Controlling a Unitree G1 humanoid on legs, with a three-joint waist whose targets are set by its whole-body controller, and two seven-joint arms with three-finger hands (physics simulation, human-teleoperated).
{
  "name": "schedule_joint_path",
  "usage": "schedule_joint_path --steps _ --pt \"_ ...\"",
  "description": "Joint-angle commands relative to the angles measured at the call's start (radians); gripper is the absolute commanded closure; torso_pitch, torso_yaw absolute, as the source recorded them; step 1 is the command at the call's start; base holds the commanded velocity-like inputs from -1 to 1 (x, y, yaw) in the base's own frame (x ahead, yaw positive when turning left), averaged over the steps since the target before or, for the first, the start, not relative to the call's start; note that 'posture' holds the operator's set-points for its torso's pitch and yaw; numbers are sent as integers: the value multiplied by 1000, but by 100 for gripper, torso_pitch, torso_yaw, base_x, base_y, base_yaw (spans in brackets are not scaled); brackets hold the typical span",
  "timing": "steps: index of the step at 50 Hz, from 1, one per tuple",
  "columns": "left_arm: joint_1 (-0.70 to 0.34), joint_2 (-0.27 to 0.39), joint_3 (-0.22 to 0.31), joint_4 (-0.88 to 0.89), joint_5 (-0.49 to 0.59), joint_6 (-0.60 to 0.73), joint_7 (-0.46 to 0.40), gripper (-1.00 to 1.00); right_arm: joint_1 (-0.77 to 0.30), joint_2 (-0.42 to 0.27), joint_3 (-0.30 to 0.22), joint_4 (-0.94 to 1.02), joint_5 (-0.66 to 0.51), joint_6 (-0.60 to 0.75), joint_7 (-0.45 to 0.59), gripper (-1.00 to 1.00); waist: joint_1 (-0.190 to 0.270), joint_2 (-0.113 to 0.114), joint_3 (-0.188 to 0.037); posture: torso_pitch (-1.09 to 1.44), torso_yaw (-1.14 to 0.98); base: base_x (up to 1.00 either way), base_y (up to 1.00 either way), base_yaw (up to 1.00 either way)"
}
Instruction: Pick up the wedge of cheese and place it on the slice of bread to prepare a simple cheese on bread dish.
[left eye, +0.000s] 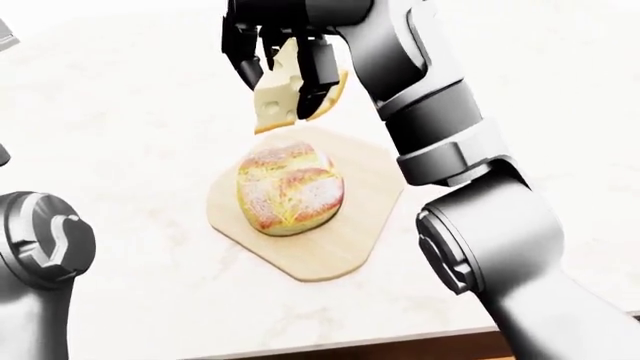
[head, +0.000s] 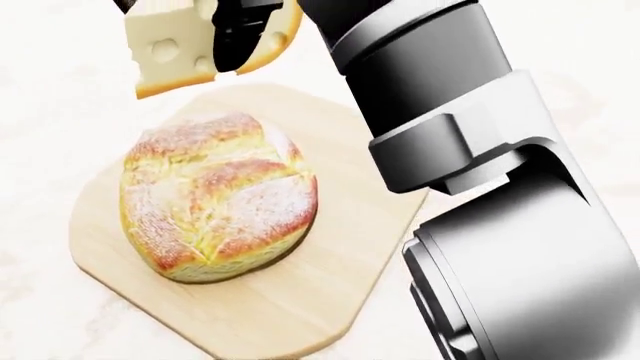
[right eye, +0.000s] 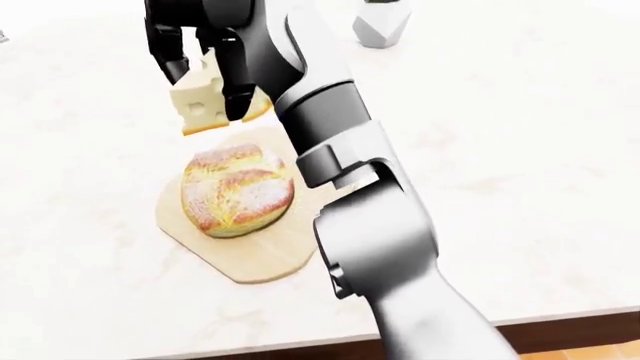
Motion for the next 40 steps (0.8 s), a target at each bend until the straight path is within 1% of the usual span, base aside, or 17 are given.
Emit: schedule_joint_path --steps 1,13,16,25,28,40 --pt "-34 13 6 -23 1 -32 1 -100 -34 -6 -11 -33 3 -6 -28 100 0 8 -33 0 0 0 0 0" --pt "-22 12 7 -17 -2 -42 1 -100 17 12 6 -40 -19 -21 -55 100 3 6 -34 0 0 0 0 0" --pt "-19 3 5 -12 -2 -50 5 -100 24 16 8 -39 -27 -27 -60 100 4 6 -36 0 0 0 0 0" --pt "-15 0 4 -17 -3 -48 6 -100 79 25 11 -100 -46 -9 -31 100 7 4 -38 0 0 0 0 0" --pt "-20 -5 2 -16 -3 -48 8 -100 93 37 13 -140 -51 11 -7 100 7 3 -38 0 0 0 0 0" --pt "-19 -4 5 -20 -4 -44 11 -100 152 70 25 -203 -71 39 21 100 7 5 -40 0 0 0 0 0"
